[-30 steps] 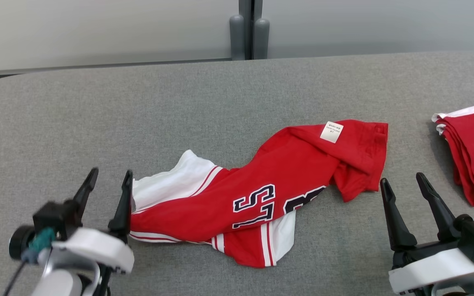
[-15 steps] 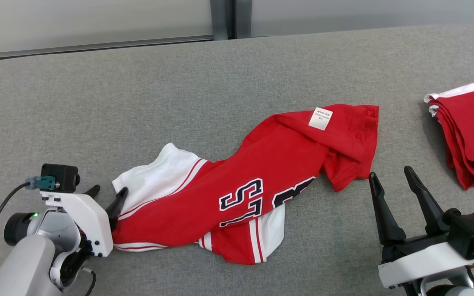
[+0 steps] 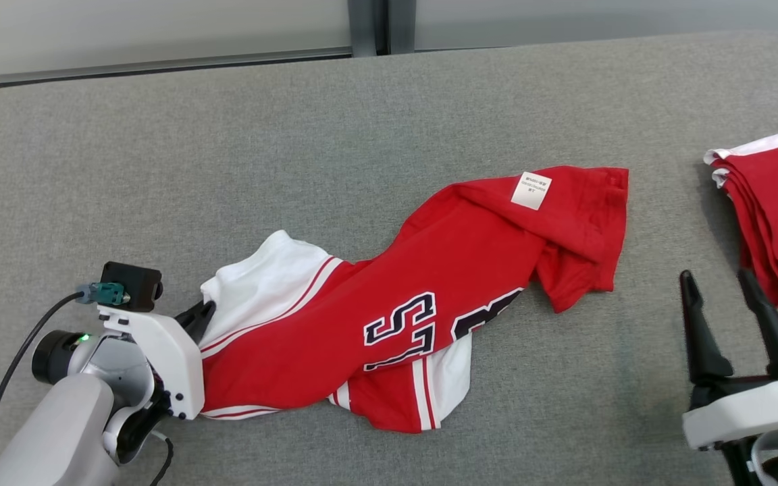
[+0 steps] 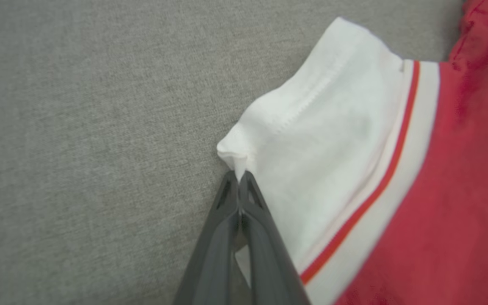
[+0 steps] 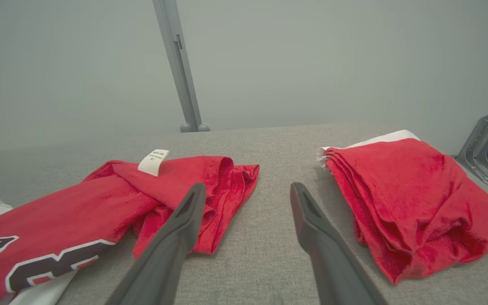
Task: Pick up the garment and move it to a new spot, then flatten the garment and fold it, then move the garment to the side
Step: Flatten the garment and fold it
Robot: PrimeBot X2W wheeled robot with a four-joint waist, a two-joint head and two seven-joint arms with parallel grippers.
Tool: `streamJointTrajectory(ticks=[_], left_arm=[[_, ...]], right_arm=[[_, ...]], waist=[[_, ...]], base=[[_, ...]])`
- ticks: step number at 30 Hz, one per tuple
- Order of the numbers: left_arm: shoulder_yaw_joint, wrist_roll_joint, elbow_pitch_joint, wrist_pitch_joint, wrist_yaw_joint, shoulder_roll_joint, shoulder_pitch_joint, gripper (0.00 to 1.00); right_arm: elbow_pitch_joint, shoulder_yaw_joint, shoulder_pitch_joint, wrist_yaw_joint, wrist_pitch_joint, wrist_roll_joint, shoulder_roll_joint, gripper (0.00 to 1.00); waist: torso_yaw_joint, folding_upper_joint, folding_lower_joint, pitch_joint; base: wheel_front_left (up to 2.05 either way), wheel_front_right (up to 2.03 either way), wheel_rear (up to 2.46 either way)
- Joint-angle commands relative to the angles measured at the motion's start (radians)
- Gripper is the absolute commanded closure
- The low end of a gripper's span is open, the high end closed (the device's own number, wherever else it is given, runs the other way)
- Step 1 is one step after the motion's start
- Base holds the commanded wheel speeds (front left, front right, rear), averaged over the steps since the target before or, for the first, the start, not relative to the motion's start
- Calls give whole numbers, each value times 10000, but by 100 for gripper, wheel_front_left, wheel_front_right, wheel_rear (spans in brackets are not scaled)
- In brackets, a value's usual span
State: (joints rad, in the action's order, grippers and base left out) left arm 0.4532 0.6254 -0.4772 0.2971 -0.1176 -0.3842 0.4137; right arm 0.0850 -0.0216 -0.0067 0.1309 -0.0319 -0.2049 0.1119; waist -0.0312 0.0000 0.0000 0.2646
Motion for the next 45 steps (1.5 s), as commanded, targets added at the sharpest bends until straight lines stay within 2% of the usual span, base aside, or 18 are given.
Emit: streamJointTrajectory(ticks=[1, 5, 11, 20, 21, 22, 23, 24, 25, 27, 33, 39, 41, 45], left_arm=[[86, -7, -105, -27, -30, 86, 70, 100], [114, -70, -115, -326, -46, 148, 313, 100], [85, -163, -287, -834, -8, 237, 642, 100], [307, -189, -512, -1313, -49, 376, 963, 100], [331, -197, -525, -1372, -54, 392, 992, 100], [360, -191, -550, -1408, -58, 402, 1009, 100], [379, -153, -568, -1443, -59, 423, 1017, 100], [394, -155, -591, -1490, -63, 408, 1029, 100], [406, -153, -619, -1530, -67, 395, 1037, 100], [411, -143, -639, -1651, -73, 390, 1078, 100], [230, -373, -407, -2545, 78, 280, 1266, 100], [-226, -688, 465, -3990, 590, 88, 1417, 100], [-535, -814, 1317, -4550, 886, -26, 1577, 100], [-851, -901, 2386, -4883, 1197, -149, 1755, 100]], right_arm=[[-77, -113, -160, -4, -48, -160, 49, 0], [-398, -251, -638, -3, -287, -299, 441, 0], [-1256, 884, -1869, -4, -1147, -776, 1017, 0], [-2876, 1563, -3365, -4, -2357, -1819, 1480, 0], [-3046, 1558, -3430, -4, -2527, -2078, 1419, 33], [-3130, 1641, -3506, -1, -2589, -2068, 1512, 55], [-3162, 1687, -3584, -3, -2636, -2208, 1553, 64], [-3215, 1719, -3618, -3, -2707, -2336, 1557, 84], [-3227, 1777, -3631, -3, -2732, -2395, 1611, 100], [-3198, 1840, -3616, -3, -2815, -2626, 1667, 100], [-2653, 1761, -3521, -3, -1986, -2478, 1858, 100], [-1975, 1449, -3344, -3, -877, -1831, 2018, 100], [-1577, 1315, -3318, -4, -518, -1647, 2149, 100], [-1038, 1206, -3391, -4, -323, -1550, 2255, 100]], waist=[[51, 0, 0, 79], [236, 0, 0, 385], [542, 0, 0, 819], [881, 0, 0, 1028], [902, 0, 0, 1033], [923, 0, 0, 1033], [942, 0, 0, 1032], [956, 0, 0, 1026], [964, 0, 0, 1022], [971, 0, 0, 1024], [897, 0, 0, 905], [755, 0, 0, 339], [679, 0, 0, -54], [636, 0, 0, -484]], base=[[0, 0, 0], [0, 0, 0], [0, 0, 0], [0, 0, 0], [0, 0, 0], [0, 0, 0], [0, 0, 0], [0, 0, 0], [0, 0, 0], [0, 0, 0], [0, 0, 0], [0, 0, 0], [0, 0, 0], [0, 0, 0]])
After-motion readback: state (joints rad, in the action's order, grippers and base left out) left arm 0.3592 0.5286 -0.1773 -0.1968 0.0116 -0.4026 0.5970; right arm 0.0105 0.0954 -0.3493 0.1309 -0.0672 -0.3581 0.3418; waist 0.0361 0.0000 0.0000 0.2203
